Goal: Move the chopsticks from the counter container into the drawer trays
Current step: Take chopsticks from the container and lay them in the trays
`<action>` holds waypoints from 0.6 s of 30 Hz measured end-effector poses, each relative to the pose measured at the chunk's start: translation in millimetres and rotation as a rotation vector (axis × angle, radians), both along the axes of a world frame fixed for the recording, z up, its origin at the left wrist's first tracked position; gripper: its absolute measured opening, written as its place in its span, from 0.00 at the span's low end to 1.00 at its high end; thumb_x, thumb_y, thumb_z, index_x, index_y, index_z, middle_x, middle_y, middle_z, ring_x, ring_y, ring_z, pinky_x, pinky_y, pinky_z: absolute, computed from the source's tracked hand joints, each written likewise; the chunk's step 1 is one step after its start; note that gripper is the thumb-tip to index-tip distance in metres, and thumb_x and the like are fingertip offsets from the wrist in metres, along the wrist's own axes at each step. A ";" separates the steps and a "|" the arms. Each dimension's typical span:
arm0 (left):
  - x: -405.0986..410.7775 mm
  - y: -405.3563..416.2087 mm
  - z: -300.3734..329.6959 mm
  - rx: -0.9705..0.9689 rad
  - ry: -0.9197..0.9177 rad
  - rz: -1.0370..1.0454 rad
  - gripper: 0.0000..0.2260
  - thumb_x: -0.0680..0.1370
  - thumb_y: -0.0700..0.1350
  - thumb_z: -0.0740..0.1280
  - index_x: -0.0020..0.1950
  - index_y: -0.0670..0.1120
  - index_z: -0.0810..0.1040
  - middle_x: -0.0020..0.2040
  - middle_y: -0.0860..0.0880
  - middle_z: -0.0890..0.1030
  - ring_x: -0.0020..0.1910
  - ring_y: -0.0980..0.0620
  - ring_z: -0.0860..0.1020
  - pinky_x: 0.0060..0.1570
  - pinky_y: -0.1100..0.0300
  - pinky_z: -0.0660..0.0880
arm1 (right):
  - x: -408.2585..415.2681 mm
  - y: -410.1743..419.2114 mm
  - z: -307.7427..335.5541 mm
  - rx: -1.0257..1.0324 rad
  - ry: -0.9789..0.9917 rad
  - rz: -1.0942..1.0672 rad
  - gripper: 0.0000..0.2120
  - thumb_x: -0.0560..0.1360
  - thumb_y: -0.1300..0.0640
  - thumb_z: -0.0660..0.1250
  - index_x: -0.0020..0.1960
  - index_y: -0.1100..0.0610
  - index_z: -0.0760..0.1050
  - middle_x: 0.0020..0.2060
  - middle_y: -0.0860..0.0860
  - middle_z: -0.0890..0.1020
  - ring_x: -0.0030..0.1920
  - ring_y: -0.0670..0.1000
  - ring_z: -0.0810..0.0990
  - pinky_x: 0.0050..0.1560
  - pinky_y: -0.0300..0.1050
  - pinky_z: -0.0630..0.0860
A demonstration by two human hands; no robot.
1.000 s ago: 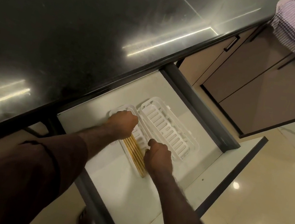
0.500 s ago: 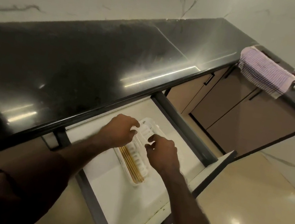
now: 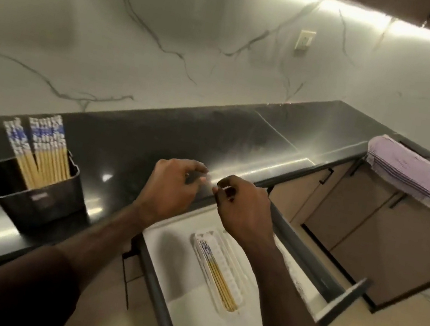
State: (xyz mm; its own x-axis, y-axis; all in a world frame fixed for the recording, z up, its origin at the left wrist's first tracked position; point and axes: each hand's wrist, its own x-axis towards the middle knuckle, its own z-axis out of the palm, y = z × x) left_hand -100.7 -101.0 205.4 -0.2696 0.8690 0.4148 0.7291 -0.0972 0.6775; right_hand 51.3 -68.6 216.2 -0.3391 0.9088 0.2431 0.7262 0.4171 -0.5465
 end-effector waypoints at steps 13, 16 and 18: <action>-215.9 -79.0 28.0 0.192 -0.131 0.309 0.09 0.73 0.42 0.73 0.53 0.51 0.84 0.50 0.57 0.84 0.41 0.76 0.77 0.44 0.83 0.68 | -217.0 -33.2 33.0 0.089 0.050 0.247 0.10 0.78 0.45 0.65 0.54 0.48 0.78 0.46 0.43 0.84 0.44 0.41 0.80 0.49 0.36 0.78; -274.2 -82.8 25.6 0.178 -0.134 0.338 0.10 0.72 0.40 0.74 0.52 0.49 0.85 0.49 0.57 0.84 0.43 0.68 0.80 0.44 0.81 0.71 | -275.6 -39.5 30.5 0.055 0.050 0.291 0.09 0.78 0.47 0.65 0.55 0.48 0.79 0.46 0.43 0.84 0.40 0.39 0.79 0.43 0.28 0.74; -302.8 -83.2 21.7 0.165 -0.114 0.314 0.11 0.72 0.40 0.74 0.54 0.49 0.84 0.49 0.58 0.83 0.45 0.65 0.81 0.46 0.77 0.75 | -305.3 -42.0 29.1 0.018 0.058 0.310 0.10 0.78 0.49 0.65 0.57 0.49 0.78 0.48 0.44 0.84 0.37 0.37 0.76 0.39 0.25 0.70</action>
